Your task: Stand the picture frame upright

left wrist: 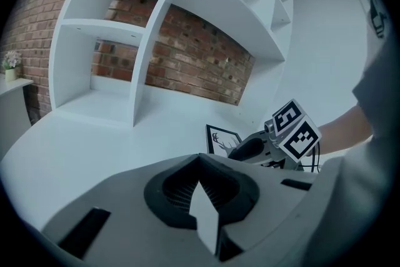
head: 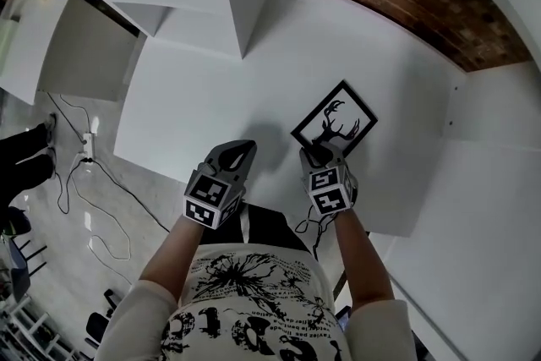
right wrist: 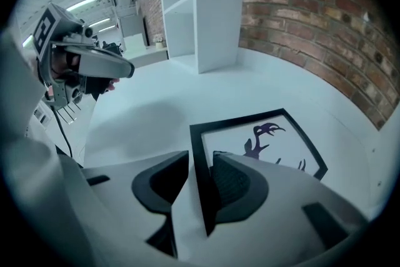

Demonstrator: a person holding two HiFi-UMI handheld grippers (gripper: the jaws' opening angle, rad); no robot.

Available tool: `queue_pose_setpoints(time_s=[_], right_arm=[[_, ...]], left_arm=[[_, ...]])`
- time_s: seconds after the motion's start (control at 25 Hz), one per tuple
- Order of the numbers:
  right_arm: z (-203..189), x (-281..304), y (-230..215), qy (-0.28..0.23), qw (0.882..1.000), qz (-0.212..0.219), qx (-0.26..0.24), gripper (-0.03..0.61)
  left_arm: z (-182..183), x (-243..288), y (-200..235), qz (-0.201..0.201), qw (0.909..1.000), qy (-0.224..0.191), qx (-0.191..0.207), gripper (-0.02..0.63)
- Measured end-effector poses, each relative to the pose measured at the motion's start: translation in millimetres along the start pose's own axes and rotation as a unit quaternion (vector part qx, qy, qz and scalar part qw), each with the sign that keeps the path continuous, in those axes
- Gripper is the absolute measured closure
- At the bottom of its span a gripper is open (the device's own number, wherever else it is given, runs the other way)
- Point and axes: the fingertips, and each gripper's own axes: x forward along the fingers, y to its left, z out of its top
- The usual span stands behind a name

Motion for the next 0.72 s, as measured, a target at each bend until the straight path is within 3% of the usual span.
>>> queue_pose_setpoints(time_s=[0.4,0.72], right_arm=[[-4,2,1,0.011,0.997,-0.059,-0.044,0.494],[-9,-1,26,0.023,0.997,-0.046,-0.059,0.500]], left_arm=[[-2,-21,6,-0.006,1.0000,0.005,-0.005,0.607],[-15,-45,11,-0.008,1.0000,0.002,0.002,0.607]])
